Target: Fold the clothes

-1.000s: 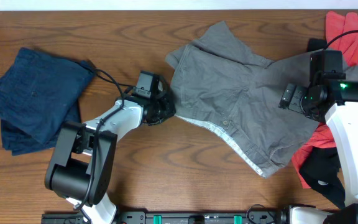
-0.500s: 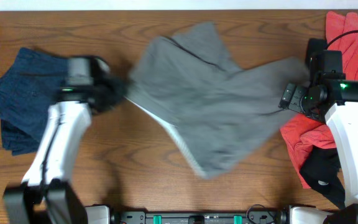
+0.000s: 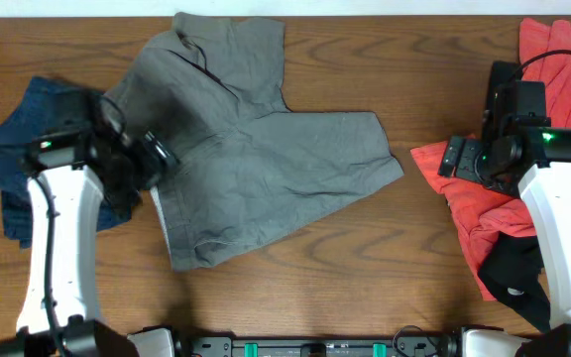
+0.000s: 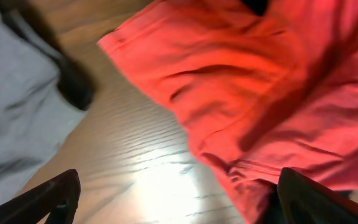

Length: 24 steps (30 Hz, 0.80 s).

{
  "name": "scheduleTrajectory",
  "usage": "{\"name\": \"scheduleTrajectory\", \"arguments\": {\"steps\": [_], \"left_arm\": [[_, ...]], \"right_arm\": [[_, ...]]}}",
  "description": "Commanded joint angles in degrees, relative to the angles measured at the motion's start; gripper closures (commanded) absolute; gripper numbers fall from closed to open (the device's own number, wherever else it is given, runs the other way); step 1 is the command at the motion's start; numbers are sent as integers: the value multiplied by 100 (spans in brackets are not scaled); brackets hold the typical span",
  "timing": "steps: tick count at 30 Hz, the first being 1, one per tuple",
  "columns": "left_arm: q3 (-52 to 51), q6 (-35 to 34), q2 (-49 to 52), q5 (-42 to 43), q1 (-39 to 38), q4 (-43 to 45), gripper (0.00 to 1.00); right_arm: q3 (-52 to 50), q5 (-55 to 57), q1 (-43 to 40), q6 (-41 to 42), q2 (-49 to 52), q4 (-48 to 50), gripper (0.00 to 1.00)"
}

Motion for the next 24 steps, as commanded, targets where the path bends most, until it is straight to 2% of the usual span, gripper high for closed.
{"name": "scheduleTrajectory", "arguments": {"steps": [1, 5, 9, 14, 18, 24], "left_arm": [[-273, 214, 111, -37, -258, -431, 2], [-833, 210, 166, -35, -577, -540, 2], [-1410, 101, 170, -33, -863, -232, 2], [-2044, -466, 173, 9, -1134, 535, 2], [-2339, -680, 175, 9, -1360, 800, 2], [-2424, -680, 175, 4, -1596, 857, 2]], "right_arm": [[-118, -863, -26, -389, 90, 4, 1], [-487, -1285, 92, -389, 166, 267, 1], [-1071, -1812, 330, -348, 269, 901, 1], [-1766, -1897, 730, 356, 490, 2288, 6], [-2153, -1897, 1069, 704, 761, 3453, 8], [-2201, -1810, 1379, 911, 1360, 4242, 16]]}}
